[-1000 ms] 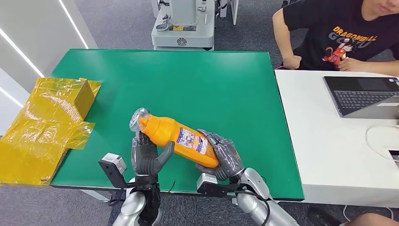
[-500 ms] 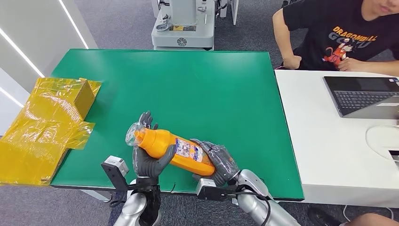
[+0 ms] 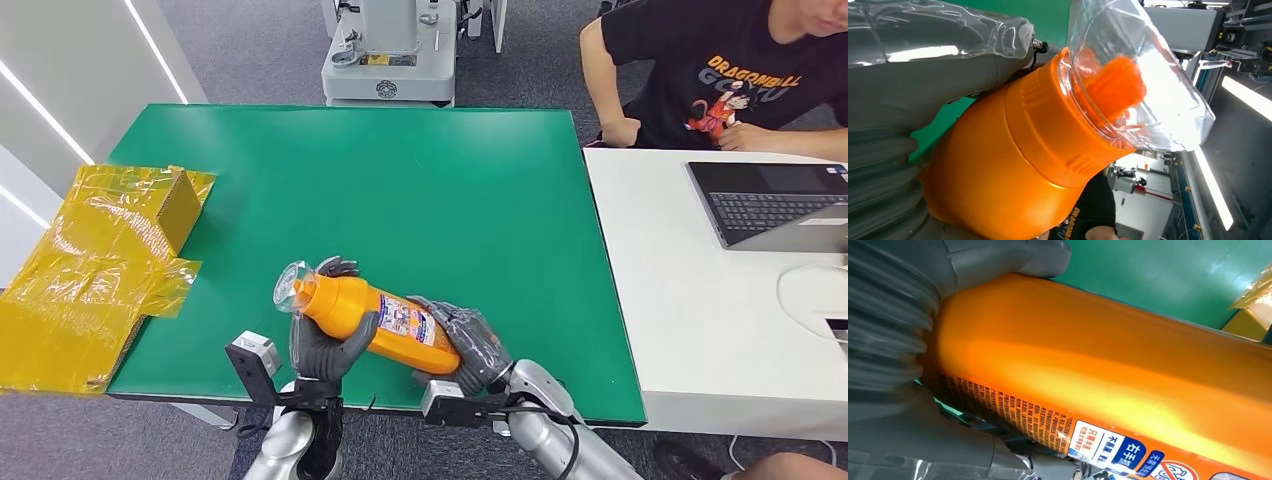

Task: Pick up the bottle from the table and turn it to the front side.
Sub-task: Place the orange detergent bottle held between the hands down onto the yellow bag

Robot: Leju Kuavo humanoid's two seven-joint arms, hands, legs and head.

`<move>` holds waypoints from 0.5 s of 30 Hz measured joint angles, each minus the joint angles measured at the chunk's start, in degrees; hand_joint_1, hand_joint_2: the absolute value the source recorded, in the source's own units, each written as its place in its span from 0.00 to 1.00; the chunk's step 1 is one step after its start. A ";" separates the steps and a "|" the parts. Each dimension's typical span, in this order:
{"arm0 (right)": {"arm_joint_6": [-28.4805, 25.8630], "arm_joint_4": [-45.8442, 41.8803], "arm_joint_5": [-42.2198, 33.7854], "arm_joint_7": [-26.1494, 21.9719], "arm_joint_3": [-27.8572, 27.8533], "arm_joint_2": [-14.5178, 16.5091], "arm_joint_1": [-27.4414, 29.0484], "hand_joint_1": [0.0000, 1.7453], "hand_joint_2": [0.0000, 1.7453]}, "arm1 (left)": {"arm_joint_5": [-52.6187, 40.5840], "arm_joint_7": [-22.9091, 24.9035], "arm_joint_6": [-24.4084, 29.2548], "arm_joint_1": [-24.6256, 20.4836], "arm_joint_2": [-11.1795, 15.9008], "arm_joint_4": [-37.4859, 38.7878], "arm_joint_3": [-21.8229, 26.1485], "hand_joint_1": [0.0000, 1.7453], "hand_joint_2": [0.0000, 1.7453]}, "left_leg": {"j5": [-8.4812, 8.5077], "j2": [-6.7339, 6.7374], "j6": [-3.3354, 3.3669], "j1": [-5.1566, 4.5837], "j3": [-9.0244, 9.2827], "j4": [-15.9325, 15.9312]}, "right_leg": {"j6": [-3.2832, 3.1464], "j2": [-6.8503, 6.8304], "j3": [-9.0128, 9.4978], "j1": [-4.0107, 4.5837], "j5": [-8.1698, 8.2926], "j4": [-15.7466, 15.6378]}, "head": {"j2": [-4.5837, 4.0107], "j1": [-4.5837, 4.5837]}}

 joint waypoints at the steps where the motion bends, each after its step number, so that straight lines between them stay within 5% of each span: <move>1: 0.01 0.01 0.03 -0.04 0.00 -0.01 0.03 1.00 1.00 | -0.09 0.00 -0.17 0.00 -0.01 0.07 0.01 1.00 1.00 | 0.00 0.00 0.00 0.00 0.00 0.00 | 0.00 0.00 0.00 0.00 0.00 0.00 | 0.00 -0.01; 5: -0.11 0.01 0.08 -0.28 0.00 -0.01 0.30 0.99 1.00 | -0.30 0.00 -0.44 -0.03 -0.01 0.32 0.05 1.00 1.00 | 0.00 0.00 0.00 0.00 0.00 0.00 | 0.00 0.00 0.00 0.00 0.00 0.00 | 0.00 -0.01; 9: -1.07 -0.07 -0.05 -0.10 0.00 -0.01 0.61 0.07 1.00 | -0.99 -0.43 -0.64 -0.28 0.05 0.63 0.20 1.00 1.00 | 0.00 0.00 0.00 0.00 0.00 0.00 | 0.00 0.00 0.00 0.00 0.00 0.00 | 0.00 0.00; 15: -4.06 -2.19 -1.44 0.97 -0.09 0.01 1.91 0.00 1.00 | -2.51 -1.02 0.01 -1.13 0.44 0.68 1.74 1.00 1.00 | 0.00 0.00 0.00 0.00 0.00 0.00 | 0.00 0.00 0.00 0.00 0.00 0.01 | 0.00 -0.01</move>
